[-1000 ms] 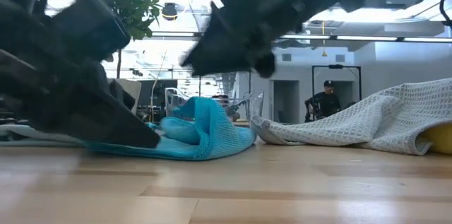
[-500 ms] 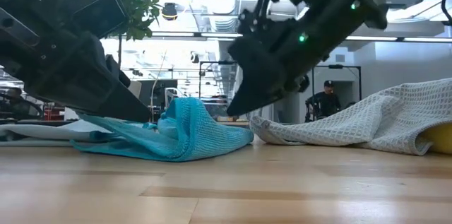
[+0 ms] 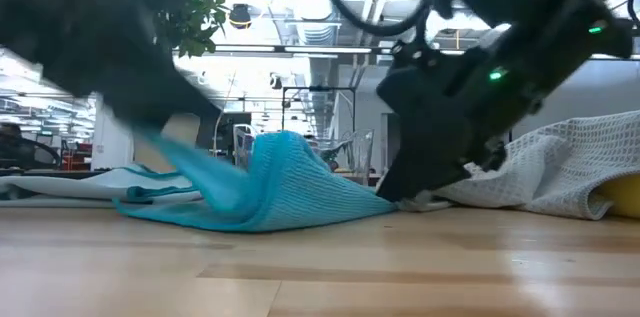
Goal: Fold microfiber towels
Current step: Fold the blue microfiber cloth
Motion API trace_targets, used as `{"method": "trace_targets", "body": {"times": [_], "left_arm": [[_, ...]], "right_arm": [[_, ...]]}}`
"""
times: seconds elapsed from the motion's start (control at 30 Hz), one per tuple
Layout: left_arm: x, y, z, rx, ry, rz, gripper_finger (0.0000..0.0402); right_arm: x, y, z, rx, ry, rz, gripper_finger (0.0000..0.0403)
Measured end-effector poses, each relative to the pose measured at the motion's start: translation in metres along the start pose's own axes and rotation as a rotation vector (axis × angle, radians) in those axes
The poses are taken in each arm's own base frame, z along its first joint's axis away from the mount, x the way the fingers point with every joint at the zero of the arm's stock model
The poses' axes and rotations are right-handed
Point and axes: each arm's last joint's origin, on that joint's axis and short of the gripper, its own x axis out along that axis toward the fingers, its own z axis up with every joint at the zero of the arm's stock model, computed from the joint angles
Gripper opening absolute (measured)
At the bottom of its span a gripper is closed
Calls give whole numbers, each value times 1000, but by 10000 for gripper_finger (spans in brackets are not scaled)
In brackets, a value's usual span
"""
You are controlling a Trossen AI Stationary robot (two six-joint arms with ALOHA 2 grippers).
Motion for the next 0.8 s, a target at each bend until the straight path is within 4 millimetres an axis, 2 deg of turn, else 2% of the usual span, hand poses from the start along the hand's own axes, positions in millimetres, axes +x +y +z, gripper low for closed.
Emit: {"method": "trace_targets", "body": {"times": [0.1, 0.17, 0.3, 0.4, 0.6, 0.8], "left_arm": [[-7, -5, 22, 11, -80, -12, 0], [-7, -7, 33, 3, -92, -41, 0], [-8, -12, 60, 24, -28, -117, 0], [-9, -16, 78, 2, 78, -79, 0], [4, -11, 60, 3, 181, 34, 0], [29, -2, 24, 6, 268, 136, 1]], "right_arm": [[-4, 5, -4, -1, -25, -7, 77], [-5, 9, 0, 17, -34, 1, 75], [-5, 13, 5, 53, -51, 12, 75], [-3, 12, 6, 55, -51, 2, 75], [-2, 12, 9, 44, -72, 4, 75], [0, 12, 11, 49, -82, 11, 75]]}}
